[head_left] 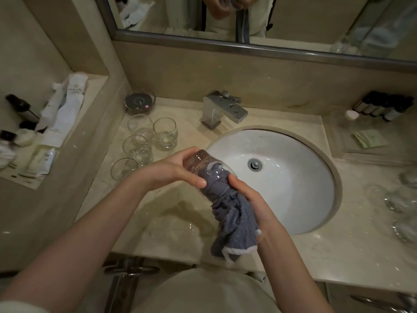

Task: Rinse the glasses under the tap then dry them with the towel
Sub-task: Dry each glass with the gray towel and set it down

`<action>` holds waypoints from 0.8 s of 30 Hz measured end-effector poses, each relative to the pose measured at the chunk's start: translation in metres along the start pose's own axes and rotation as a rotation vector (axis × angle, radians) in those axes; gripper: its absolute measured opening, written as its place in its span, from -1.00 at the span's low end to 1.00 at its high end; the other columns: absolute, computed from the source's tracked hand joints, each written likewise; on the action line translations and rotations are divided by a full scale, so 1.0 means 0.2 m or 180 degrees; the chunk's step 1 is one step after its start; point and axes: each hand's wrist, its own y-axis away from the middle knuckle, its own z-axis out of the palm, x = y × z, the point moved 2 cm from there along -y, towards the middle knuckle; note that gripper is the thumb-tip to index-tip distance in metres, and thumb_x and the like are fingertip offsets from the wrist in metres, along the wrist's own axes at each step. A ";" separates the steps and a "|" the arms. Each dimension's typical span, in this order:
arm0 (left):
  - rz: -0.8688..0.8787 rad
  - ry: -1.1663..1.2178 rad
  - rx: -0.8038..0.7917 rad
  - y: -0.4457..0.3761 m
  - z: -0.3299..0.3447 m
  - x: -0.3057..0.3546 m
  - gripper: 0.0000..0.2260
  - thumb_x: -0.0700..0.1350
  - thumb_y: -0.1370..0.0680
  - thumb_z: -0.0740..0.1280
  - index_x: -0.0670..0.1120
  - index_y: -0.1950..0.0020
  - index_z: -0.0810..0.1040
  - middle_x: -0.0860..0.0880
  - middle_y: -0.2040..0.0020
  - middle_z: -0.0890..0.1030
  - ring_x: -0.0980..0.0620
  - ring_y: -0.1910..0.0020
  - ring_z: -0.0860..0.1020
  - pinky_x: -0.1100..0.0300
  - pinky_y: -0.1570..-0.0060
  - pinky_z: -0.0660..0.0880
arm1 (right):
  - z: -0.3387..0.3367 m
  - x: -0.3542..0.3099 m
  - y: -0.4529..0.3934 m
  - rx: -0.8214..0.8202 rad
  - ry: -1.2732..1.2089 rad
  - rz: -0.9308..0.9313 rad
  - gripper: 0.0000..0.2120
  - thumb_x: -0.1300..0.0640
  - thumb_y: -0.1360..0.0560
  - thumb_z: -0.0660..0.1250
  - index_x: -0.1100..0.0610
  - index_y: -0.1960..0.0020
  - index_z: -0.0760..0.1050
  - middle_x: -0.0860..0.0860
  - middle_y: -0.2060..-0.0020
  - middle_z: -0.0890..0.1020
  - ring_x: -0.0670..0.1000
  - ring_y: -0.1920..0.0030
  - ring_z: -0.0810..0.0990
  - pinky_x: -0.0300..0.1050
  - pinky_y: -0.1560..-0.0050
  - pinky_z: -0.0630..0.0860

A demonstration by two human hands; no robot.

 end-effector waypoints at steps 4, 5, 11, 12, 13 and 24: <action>-0.0213 -0.1404 -0.0307 0.01 -0.07 0.11 -0.31 0.08 0.00 0.58 0.03 -0.06 0.44 0.02 0.03 0.54 0.11 0.10 0.51 0.18 0.09 0.46 | 0.00 0.01 -0.01 0.0115 0.0193 -0.0011 -0.73 0.07 -0.37 0.31 0.23 0.07 0.64 0.11 0.28 0.68 0.01 0.38 0.64 -0.23 0.38 0.56; -0.0218 -0.1665 -0.0350 0.01 -0.07 0.13 -0.30 0.12 0.01 0.58 0.05 -0.05 0.42 0.02 0.04 0.53 0.11 0.13 0.49 0.16 0.11 0.44 | 0.00 0.01 -0.02 0.0124 0.0184 -0.0012 -0.74 0.06 -0.37 0.31 0.21 0.16 0.68 0.11 0.29 0.68 0.01 0.39 0.64 -0.23 0.38 0.57; -0.0239 -0.2436 -0.0278 -0.01 -0.12 0.17 -0.34 0.11 -0.04 0.63 0.14 0.01 0.34 0.02 0.03 0.56 0.03 0.17 0.48 0.09 0.15 0.44 | 0.01 -0.01 -0.03 0.0166 0.0038 -0.0119 -0.68 0.04 -0.40 0.26 0.18 0.33 0.69 0.10 0.32 0.69 0.01 0.38 0.65 -0.24 0.35 0.57; -0.0217 -0.2421 -0.0242 0.00 -0.13 0.15 -0.34 0.10 -0.07 0.64 0.13 -0.01 0.35 0.01 -0.02 0.56 -0.04 0.11 0.51 0.05 0.07 0.47 | 0.01 -0.01 -0.03 0.0178 -0.0016 -0.0164 -0.68 0.04 -0.39 0.25 0.19 0.33 0.69 0.10 0.32 0.69 0.01 0.37 0.66 -0.24 0.35 0.58; -0.0195 -0.2363 -0.0206 0.00 -0.13 0.14 -0.34 0.10 -0.07 0.64 0.13 -0.03 0.36 0.02 -0.07 0.56 -0.09 0.00 0.54 0.00 -0.03 0.47 | 0.00 -0.01 -0.04 0.0177 -0.0070 -0.0216 -0.67 0.04 -0.39 0.25 0.20 0.33 0.70 0.10 0.30 0.70 0.01 0.35 0.67 -0.24 0.34 0.59; 0.0040 -0.0802 0.0407 0.09 -0.23 -0.10 -0.09 0.04 0.03 0.70 0.16 -0.28 0.42 0.00 -0.11 0.61 0.08 -0.15 0.59 0.18 -0.08 0.54 | -0.04 -0.08 -0.04 0.0074 -0.0294 -0.0697 -0.40 0.03 0.18 0.72 0.21 0.19 0.72 0.13 0.21 0.71 0.05 0.26 0.70 -0.15 0.26 0.64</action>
